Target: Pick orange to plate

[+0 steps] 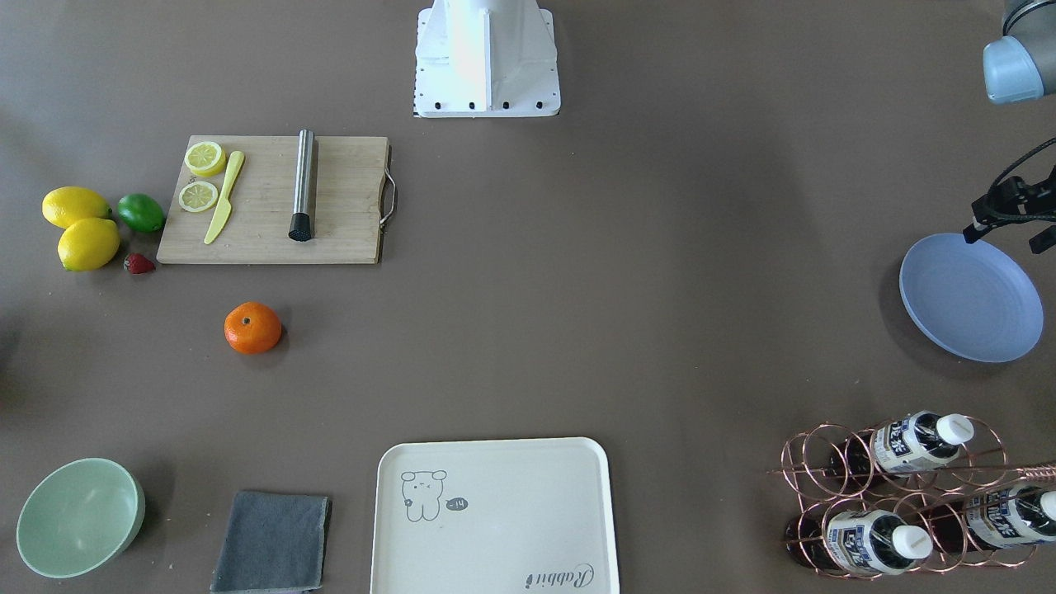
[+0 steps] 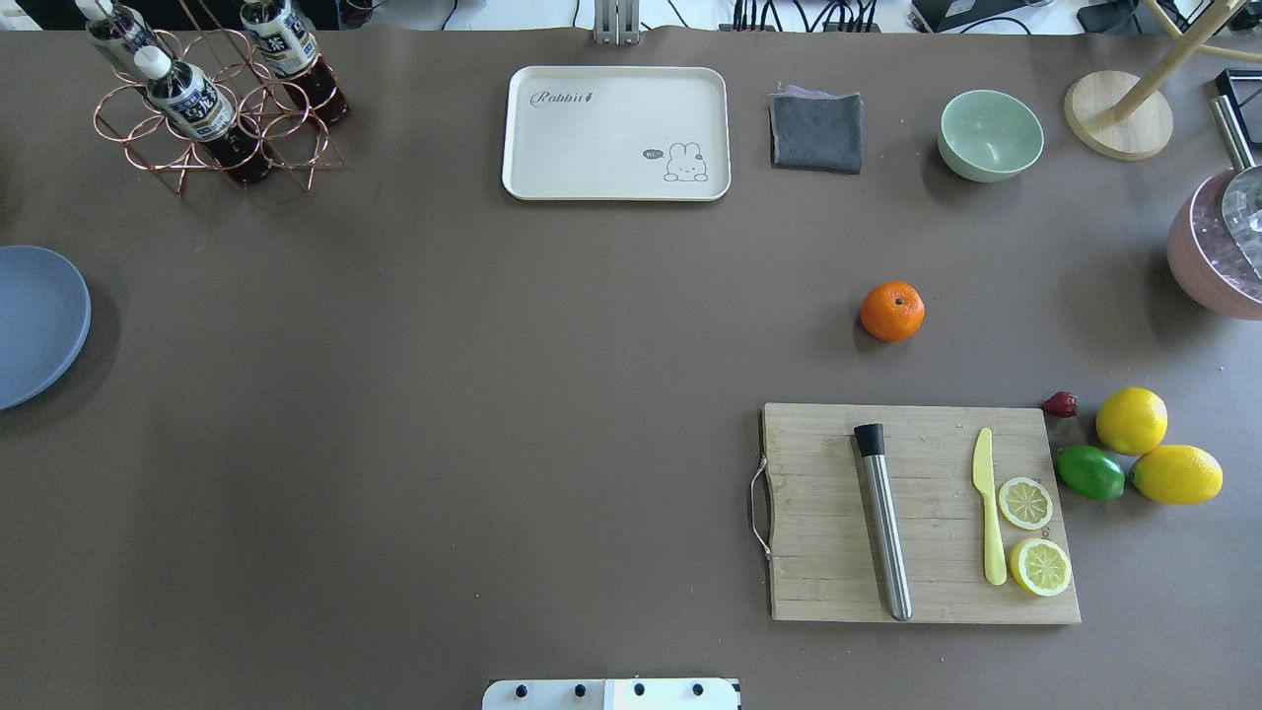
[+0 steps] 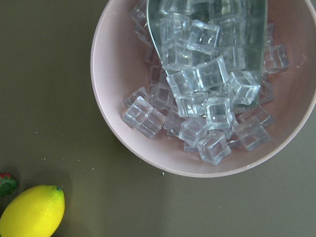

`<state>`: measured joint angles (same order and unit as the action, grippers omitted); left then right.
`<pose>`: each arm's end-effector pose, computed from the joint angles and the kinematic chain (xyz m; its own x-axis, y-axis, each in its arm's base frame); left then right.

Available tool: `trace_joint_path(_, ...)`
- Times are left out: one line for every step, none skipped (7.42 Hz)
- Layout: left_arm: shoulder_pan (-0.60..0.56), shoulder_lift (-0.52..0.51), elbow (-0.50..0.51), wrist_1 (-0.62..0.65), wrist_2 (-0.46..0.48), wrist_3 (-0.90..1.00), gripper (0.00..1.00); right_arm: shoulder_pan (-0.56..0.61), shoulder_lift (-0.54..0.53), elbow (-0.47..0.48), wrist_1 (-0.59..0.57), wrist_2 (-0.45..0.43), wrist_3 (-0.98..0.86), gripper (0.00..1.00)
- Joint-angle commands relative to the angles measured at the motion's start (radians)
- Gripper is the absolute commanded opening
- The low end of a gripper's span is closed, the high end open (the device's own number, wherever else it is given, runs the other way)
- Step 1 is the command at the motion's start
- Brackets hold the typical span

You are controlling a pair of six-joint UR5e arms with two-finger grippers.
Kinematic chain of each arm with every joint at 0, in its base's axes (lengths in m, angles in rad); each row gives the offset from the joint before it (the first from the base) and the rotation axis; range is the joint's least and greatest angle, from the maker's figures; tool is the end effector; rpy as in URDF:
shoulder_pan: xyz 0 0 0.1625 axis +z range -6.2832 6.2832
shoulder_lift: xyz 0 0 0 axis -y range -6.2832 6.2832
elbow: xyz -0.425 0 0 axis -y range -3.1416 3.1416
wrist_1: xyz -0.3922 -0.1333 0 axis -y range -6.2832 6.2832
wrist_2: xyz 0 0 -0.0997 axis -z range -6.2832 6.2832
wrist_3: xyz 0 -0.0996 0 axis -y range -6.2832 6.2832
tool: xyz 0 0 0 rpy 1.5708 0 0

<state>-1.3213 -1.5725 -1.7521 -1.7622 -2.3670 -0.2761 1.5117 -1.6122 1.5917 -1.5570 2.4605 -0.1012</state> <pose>0.0644 -0.5044 0.5445 0.6527 0.1640 -0.7397 -0.0539 0.9839 0.1705 0.0278 -0.4763 0.6586 0.6197 -0.1327 0.7736 0.1223 0.9899 0.0718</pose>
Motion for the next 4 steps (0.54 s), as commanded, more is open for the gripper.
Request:
trace_joint_path(0.0,0.05,0.005,-0.088,0.0,-0.002,0.98,-0.001,0.0,0.002,0.0,0.0,0.0,1.0)
trace_joint_path(0.0,0.049,0.008,-0.091,0.0,0.0,0.98,-0.002,0.0,0.001,0.0,0.0,0.0,1.0)
trace_joint_path(0.004,0.051,0.009,-0.092,-0.001,-0.002,0.98,-0.004,0.0,0.001,0.0,0.0,0.0,1.0)
trace_joint_path(0.007,0.054,0.023,-0.089,-0.001,-0.003,0.98,-0.005,0.0,0.001,0.0,0.0,0.0,1.0)
